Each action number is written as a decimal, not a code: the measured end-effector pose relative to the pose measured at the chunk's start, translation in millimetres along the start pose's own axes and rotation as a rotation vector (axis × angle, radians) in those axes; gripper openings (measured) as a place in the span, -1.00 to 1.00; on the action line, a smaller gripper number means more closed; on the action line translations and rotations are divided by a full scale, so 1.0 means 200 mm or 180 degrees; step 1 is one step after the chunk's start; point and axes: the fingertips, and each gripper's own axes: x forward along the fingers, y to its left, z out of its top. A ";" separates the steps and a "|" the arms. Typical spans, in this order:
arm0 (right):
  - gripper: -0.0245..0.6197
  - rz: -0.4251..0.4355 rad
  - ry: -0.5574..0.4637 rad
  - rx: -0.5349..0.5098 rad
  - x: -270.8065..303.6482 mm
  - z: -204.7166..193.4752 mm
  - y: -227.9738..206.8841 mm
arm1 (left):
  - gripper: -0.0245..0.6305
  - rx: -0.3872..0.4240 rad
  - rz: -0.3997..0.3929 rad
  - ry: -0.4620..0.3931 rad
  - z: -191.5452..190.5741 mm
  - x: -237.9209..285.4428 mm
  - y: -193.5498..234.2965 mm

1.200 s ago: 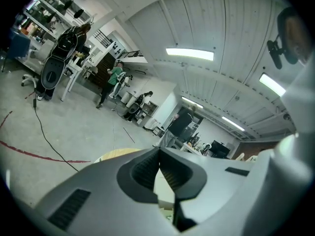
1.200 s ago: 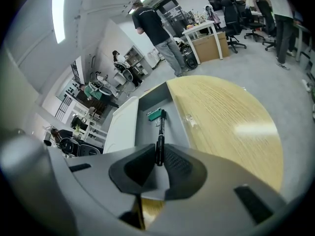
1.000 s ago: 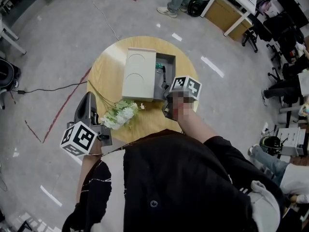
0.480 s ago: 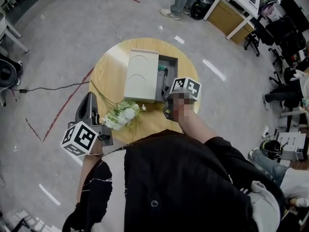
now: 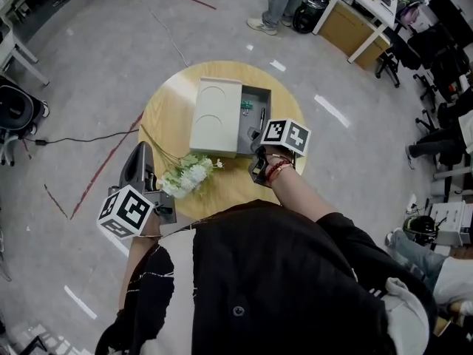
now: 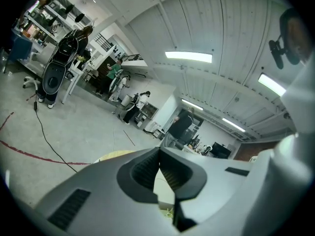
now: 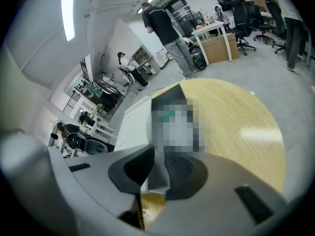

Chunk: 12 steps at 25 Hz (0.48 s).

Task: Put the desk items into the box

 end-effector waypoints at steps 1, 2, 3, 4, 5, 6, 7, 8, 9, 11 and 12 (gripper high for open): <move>-0.71 0.0062 -0.0044 -0.0008 -0.02 0.01 0.02 | -0.89 0.0012 -0.0020 0.0006 -0.01 0.00 -0.02; -0.70 0.0136 -0.0095 -0.0029 -0.04 0.03 0.05 | -0.89 0.0025 -0.0043 0.0010 -0.01 0.00 -0.04; -0.70 0.0217 -0.0159 -0.0057 -0.07 0.05 0.09 | -0.89 0.0040 -0.0070 0.0011 -0.01 0.01 -0.06; -0.71 0.0304 -0.0236 -0.0084 -0.11 0.08 0.12 | -0.89 0.0058 -0.0098 0.0011 -0.02 0.01 -0.09; -0.74 0.0397 -0.0326 -0.0106 -0.15 0.11 0.15 | -0.89 0.0078 -0.0124 0.0013 -0.02 0.01 -0.12; -0.79 0.0500 -0.0421 -0.0123 -0.19 0.14 0.19 | -0.89 0.0098 -0.0146 0.0017 -0.03 0.01 -0.15; -0.85 0.0612 -0.0512 -0.0135 -0.23 0.17 0.22 | -0.89 0.0115 -0.0164 0.0021 -0.03 0.01 -0.18; -0.86 0.0730 -0.0589 -0.0147 -0.28 0.19 0.25 | -0.89 0.0130 -0.0179 0.0024 -0.04 0.01 -0.22; -0.87 0.0852 -0.0647 -0.0163 -0.32 0.21 0.28 | -0.89 0.0144 -0.0193 0.0025 -0.05 0.00 -0.25; -0.90 0.1101 -0.0707 -0.0203 -0.40 0.23 0.34 | -0.89 0.0164 -0.0225 0.0025 -0.07 0.00 -0.32; -0.90 0.1220 -0.0718 -0.0216 -0.44 0.24 0.37 | -0.89 0.0167 -0.0243 0.0025 -0.08 0.00 -0.36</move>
